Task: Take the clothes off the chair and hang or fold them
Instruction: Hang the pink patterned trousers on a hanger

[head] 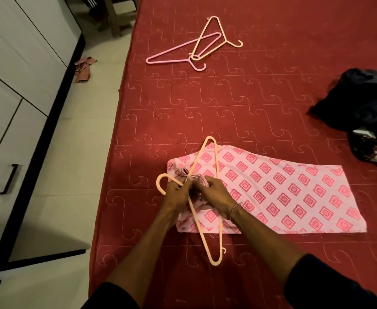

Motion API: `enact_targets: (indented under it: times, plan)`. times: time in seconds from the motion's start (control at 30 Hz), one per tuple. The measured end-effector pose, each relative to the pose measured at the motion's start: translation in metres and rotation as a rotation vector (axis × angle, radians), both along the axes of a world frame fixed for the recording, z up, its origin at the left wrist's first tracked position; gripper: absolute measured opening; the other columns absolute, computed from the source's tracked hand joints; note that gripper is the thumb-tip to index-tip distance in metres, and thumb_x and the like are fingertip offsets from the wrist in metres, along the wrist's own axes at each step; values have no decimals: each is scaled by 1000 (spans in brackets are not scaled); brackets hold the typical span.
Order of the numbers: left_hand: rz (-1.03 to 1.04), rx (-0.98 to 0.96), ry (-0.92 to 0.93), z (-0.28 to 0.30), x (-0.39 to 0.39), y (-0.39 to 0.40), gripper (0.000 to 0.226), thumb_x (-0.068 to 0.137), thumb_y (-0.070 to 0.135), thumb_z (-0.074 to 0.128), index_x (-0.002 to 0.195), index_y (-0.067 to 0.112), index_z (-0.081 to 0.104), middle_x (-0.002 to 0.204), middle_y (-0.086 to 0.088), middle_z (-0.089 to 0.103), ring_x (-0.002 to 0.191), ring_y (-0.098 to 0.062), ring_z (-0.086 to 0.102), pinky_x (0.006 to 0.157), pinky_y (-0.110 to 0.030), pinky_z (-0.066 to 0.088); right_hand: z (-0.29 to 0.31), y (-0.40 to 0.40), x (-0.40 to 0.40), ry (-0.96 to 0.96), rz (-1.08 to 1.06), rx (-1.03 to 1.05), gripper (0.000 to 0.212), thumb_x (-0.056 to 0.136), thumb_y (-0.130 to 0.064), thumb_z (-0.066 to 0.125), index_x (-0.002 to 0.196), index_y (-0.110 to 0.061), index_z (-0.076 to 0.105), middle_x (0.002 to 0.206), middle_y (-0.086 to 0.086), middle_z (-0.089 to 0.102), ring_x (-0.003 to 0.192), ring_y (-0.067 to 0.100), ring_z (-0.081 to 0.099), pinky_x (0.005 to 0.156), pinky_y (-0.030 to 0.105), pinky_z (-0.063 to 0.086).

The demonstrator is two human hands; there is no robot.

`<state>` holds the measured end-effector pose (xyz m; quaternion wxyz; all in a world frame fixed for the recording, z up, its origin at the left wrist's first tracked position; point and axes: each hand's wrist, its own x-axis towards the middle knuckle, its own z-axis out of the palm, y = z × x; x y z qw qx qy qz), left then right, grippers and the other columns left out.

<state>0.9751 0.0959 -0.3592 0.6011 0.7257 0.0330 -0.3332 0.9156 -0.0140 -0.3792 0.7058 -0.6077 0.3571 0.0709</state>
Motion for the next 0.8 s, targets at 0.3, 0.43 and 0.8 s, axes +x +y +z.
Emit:
enact_targets:
  times: [0.3,0.43,0.8]
  plan:
    - [104,-8,-182,-6,-12,-12,23,103,23,54,97,3,64,75,-15,69,48,-18,57,47,-33,50,-5,-11,-3,-26,18,-136,64,84,-72,60,89,-9,65,78,15,71,63,36,62,58,46,50]
    - [229,53,-229,-4,-14,-21,19,105,29,46,98,17,60,75,-7,62,56,-19,59,53,-40,54,-4,-22,-19,85,-175,-155,41,102,-36,52,64,-21,49,50,-7,46,49,14,41,52,26,31]
    - [272,39,-161,-1,-18,-36,28,107,35,37,100,15,56,72,0,48,61,-11,45,49,-22,40,-5,-62,-59,-54,-259,-476,34,97,-53,56,79,-24,60,61,-5,56,55,15,49,57,35,41]
